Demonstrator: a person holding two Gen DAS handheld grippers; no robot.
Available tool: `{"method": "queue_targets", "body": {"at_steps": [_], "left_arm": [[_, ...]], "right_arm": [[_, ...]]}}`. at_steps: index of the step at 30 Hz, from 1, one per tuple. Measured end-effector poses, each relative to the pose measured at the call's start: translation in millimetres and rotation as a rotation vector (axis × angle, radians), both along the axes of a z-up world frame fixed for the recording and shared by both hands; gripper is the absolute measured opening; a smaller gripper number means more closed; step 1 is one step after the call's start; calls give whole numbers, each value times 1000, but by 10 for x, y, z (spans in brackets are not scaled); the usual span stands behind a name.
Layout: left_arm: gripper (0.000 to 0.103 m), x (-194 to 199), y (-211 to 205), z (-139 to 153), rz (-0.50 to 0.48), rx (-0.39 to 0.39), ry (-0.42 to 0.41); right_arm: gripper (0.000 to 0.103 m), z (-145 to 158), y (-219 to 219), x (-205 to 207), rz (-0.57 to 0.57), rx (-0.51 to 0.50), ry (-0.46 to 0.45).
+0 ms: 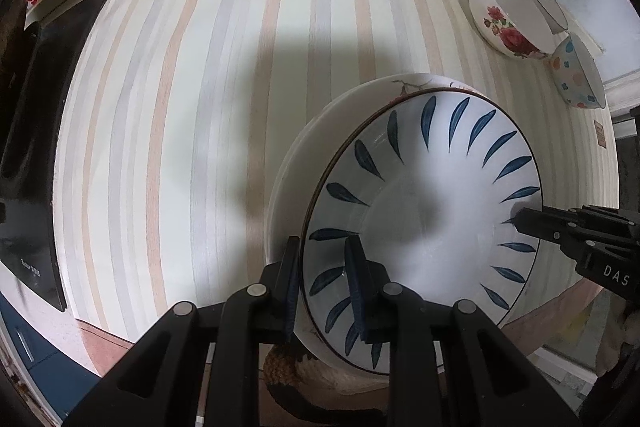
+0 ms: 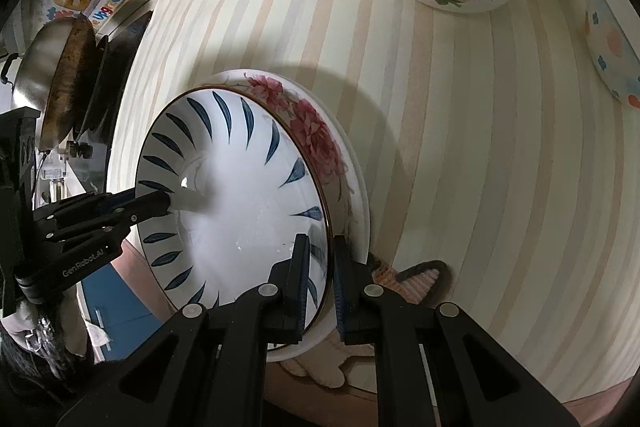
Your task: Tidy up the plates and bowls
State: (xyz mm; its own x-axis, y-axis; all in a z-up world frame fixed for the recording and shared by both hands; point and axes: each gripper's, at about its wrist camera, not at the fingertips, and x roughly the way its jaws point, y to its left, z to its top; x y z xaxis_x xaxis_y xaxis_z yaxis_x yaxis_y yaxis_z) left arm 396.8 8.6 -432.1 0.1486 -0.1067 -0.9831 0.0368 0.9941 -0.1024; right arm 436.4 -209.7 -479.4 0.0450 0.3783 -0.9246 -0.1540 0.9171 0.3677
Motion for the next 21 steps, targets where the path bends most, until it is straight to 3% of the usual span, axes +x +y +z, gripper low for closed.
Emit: {"method": "queue_targets", "body": {"at_steps": [12, 21], "left_arm": [[21, 7, 93, -28, 57, -14, 16], [21, 8, 169, -111, 105, -38, 49]], "right_arm": [[16, -21, -92, -11, -56, 56, 16], [24, -22, -102, -5, -63, 90, 30]]}}
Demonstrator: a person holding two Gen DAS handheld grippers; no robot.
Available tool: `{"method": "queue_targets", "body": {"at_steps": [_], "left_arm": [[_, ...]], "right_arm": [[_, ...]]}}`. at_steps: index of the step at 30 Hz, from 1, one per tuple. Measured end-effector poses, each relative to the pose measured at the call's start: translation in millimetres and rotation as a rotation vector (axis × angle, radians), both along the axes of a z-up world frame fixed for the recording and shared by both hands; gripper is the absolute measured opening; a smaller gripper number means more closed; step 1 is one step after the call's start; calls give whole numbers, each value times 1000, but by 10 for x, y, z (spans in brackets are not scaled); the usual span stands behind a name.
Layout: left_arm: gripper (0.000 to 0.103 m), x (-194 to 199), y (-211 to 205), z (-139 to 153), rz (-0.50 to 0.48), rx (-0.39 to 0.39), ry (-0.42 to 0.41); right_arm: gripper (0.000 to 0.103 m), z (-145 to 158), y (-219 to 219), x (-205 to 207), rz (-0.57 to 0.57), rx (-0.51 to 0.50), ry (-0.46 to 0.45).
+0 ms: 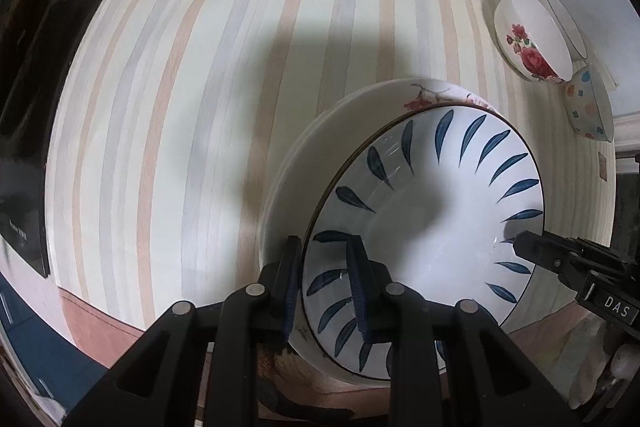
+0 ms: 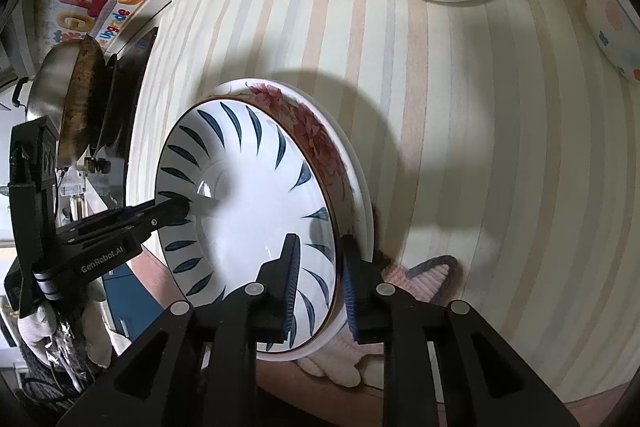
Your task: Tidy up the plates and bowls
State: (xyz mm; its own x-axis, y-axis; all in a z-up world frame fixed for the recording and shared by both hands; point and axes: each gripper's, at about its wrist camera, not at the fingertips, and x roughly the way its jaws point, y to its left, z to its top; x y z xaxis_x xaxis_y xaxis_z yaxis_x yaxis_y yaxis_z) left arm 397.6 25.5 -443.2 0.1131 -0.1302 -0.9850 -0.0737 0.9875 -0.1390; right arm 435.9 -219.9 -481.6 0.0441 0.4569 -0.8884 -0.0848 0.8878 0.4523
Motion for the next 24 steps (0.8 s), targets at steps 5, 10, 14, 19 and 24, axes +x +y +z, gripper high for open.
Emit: {"method": "queue_targets", "body": {"at_steps": [5, 10, 14, 19, 24], "left_arm": [[21, 4, 23, -1, 6, 20, -3], [21, -36, 28, 75, 9, 47, -26], [21, -174, -31, 275, 5, 78, -86], [21, -534, -92, 695, -29, 98, -199], [25, -869, -109, 1107, -58, 82, -266]], "right_arm": [[26, 39, -8, 0, -30, -4, 2], [34, 154, -13, -45, -37, -27, -21], [38, 350, 11, -122, -26, -103, -76], [50, 736, 137, -514, -23, -203, -175], [60, 1100, 242, -961, -50, -212, -243]]}}
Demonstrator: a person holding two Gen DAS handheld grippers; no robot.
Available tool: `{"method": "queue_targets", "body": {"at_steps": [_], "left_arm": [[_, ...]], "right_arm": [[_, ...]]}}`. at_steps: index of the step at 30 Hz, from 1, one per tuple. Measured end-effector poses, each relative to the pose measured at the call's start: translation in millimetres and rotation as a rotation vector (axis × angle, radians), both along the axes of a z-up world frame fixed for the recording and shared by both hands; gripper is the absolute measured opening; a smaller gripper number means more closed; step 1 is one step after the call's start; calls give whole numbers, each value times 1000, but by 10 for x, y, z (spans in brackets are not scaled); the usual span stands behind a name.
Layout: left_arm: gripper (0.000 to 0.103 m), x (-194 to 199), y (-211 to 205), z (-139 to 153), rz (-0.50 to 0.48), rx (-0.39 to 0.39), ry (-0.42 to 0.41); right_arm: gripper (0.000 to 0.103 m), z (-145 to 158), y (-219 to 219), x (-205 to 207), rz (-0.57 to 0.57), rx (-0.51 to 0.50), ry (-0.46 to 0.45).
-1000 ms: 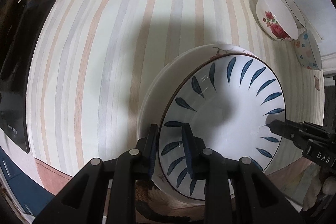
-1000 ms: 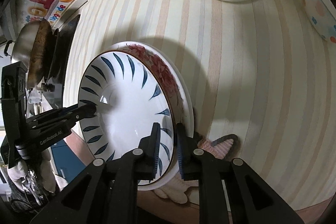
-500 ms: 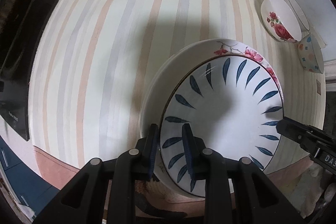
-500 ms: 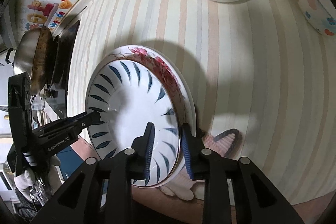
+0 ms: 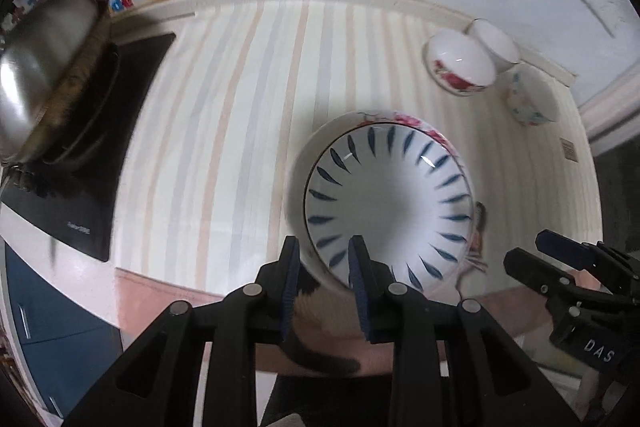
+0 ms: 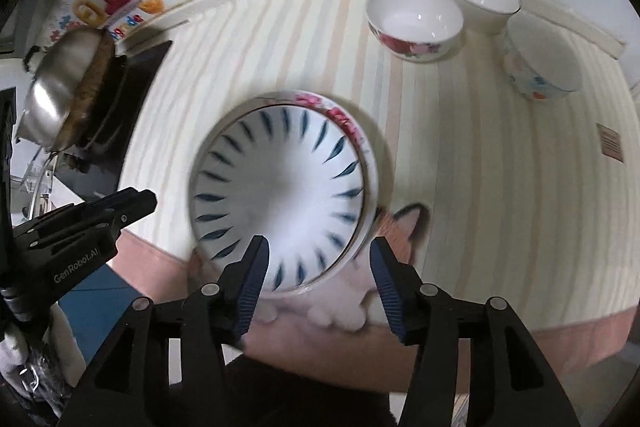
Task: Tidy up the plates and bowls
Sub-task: 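Lower the plate stack onto the cloth with both grippers, then open both grippers and withdraw them from the plate stack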
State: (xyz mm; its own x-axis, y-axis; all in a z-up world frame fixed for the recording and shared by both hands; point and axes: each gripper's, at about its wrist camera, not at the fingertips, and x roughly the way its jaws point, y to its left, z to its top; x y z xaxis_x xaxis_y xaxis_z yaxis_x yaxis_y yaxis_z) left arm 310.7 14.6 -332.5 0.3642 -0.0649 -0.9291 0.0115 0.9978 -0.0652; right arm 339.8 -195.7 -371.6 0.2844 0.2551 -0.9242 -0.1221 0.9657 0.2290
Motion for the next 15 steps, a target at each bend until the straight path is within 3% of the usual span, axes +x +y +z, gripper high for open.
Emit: {"method": "queue_targets", "body": {"at_steps": [5, 7, 11, 15], "left_arm": [[32, -386, 2, 343, -12, 5, -66], [39, -522, 16, 453, -27, 12, -89], [75, -747, 28, 597, -44, 2, -115], [79, -881, 31, 670, -56, -10, -130]], "right_arm": [[73, 367, 72, -458, -24, 9, -84], [78, 509, 123, -629, -29, 2, -119], [86, 723, 183, -889, -37, -13, -165], [91, 869, 182, -1064, -51, -18, -191]]}}
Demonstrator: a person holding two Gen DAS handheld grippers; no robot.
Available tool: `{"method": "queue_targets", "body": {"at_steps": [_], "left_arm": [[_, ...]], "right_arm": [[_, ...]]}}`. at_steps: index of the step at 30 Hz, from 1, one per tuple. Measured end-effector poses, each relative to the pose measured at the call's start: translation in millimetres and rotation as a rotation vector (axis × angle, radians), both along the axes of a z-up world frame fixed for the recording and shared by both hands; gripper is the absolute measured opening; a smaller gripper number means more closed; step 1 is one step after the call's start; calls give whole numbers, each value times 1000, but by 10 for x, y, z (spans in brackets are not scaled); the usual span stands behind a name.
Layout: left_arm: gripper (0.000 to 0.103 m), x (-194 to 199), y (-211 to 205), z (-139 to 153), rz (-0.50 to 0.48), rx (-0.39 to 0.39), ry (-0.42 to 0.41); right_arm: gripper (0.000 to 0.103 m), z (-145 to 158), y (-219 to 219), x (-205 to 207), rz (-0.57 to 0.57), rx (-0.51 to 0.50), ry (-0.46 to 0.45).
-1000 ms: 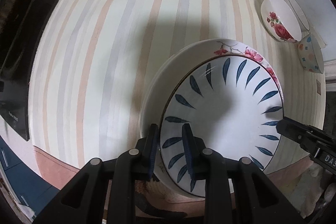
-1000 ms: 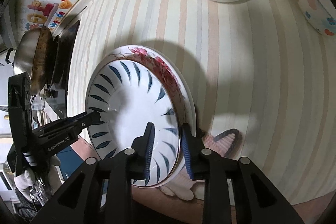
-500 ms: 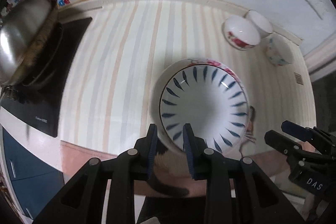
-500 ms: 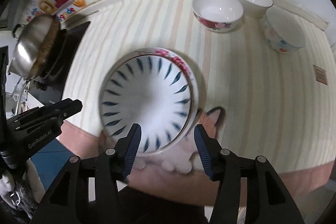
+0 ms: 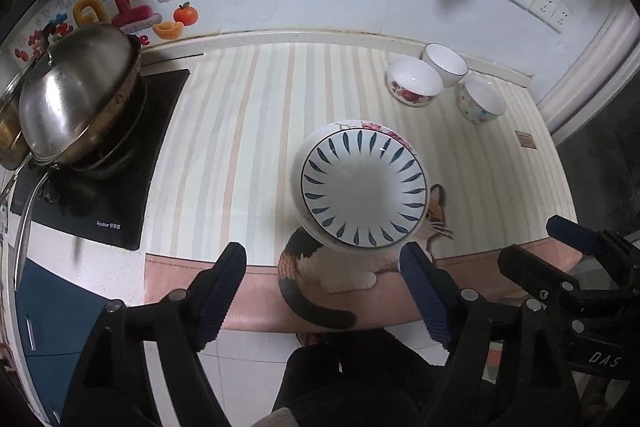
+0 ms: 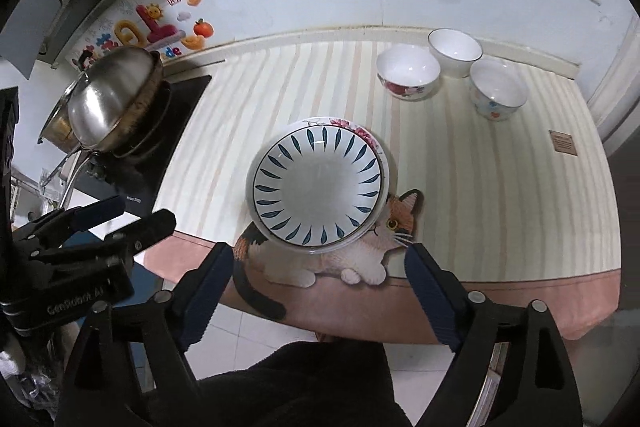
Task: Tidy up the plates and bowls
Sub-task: 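Open both grippers and withdraw them from the plate stack, then move both grippers to the white bowls and grip a bowl rim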
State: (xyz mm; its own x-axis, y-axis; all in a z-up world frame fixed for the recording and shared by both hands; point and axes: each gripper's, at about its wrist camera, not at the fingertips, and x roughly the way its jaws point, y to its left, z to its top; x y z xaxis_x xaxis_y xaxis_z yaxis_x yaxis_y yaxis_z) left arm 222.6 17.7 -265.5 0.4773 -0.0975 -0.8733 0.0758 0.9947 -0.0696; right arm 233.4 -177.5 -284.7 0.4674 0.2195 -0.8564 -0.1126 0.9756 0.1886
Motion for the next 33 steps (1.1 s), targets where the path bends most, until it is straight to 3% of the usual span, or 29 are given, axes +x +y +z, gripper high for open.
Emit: {"method": "queue_targets", "body": {"at_steps": [3, 8, 14, 21, 28, 33], "left_arm": [[88, -28, -10, 4, -5, -4, 0], [89, 42, -61, 26, 12, -2, -5], [89, 510, -215, 49, 70, 20, -28], [89, 1506, -493, -69, 110, -11, -7], [89, 2679, -852, -534, 58, -4, 106], [89, 3295, -1046, -892, 32, 34, 163]], "right_arm": [[93, 75, -16, -110, -9, -12, -14], [94, 96, -131, -100, -14, 32, -20], [95, -33, -500, 364, -38, 143, 3], [95, -401, -1127, 1341, -95, 202, 76], [95, -868, -1539, 2423, -147, 234, 164], [94, -1186, -1599, 2966, -174, 256, 231]]}}
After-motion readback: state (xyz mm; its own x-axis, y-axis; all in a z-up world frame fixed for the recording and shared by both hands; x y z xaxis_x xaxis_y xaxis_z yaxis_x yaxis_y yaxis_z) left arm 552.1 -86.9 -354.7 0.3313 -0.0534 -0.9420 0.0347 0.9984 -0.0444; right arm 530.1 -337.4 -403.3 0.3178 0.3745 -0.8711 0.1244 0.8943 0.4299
